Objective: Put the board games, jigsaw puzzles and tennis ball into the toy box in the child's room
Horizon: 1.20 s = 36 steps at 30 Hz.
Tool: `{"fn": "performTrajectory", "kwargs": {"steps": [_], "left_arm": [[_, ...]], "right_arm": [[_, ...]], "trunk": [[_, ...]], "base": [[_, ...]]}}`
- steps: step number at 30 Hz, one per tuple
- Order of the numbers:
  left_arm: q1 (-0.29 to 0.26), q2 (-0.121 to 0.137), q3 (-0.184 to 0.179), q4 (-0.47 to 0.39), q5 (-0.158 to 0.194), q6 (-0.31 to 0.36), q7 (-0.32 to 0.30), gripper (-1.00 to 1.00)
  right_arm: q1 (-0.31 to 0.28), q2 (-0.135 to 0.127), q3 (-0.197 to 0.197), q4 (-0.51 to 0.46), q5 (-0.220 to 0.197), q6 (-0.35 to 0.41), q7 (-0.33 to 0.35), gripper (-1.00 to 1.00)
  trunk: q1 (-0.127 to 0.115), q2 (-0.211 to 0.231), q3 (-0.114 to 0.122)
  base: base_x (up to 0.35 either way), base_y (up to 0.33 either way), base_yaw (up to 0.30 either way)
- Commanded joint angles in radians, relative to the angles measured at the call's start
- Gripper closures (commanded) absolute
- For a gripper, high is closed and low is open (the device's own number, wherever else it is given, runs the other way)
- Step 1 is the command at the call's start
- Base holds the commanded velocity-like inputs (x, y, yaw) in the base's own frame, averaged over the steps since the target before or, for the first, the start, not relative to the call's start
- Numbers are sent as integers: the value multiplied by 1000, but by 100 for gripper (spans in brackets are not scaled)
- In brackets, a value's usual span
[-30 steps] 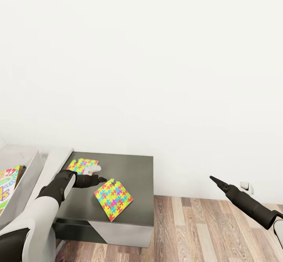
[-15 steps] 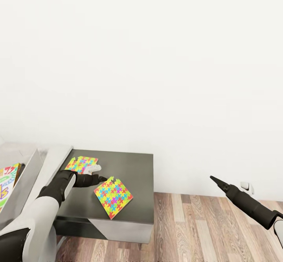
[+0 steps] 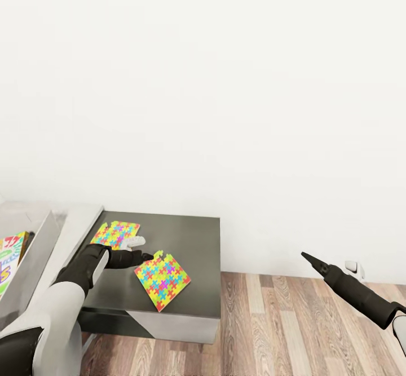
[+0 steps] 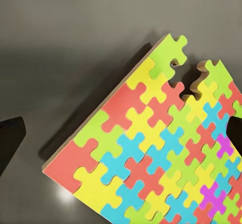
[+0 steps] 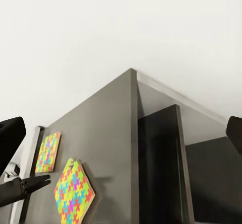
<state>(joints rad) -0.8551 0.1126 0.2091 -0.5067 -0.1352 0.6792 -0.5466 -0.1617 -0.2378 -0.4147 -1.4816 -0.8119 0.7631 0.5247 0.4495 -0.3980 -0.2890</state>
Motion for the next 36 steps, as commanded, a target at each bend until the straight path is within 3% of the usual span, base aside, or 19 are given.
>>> {"fn": "performTrajectory", "kwargs": {"steps": [1, 20, 36], "left_arm": [[-1, -1, 7, -1, -10, 5, -9, -100], [0, -4, 7, -1, -10, 5, -9, -100], [0, -5, 7, -1, -10, 5, -9, -100]], "right_arm": [[-1, 0, -2, 0, -3, 7, 1, -100], [-1, 0, -3, -3, -3, 7, 2, -100], [-1, 0, -2, -6, -3, 8, 2, -100]], "trunk": [[1, -2, -3], [1, -2, -34], [1, -2, -37]], "base": [[0, 0, 0], [0, 0, 0], [0, 0, 0]]}}
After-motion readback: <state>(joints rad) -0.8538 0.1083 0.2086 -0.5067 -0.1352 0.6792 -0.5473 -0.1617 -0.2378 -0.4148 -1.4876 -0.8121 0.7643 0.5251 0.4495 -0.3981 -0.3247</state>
